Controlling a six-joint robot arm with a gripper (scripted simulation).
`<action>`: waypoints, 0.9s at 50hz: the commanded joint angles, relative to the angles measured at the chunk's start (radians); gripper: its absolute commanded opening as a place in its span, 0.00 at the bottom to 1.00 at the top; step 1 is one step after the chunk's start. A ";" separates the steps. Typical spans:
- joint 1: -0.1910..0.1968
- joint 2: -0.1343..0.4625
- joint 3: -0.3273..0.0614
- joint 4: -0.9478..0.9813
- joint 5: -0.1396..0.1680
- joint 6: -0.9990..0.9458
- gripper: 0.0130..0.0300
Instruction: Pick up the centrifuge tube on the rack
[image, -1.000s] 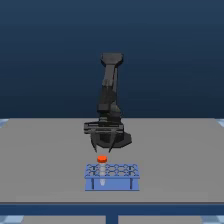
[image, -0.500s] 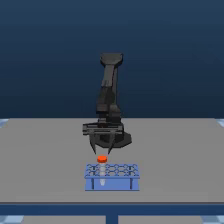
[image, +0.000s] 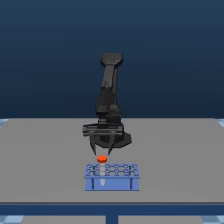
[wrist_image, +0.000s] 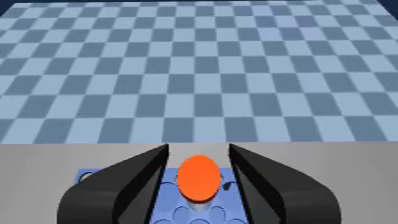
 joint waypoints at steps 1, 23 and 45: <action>0.000 0.004 0.003 0.038 -0.007 -0.047 1.00; 0.000 0.036 0.022 0.234 -0.042 -0.246 1.00; 0.000 0.076 0.045 0.393 -0.094 -0.409 1.00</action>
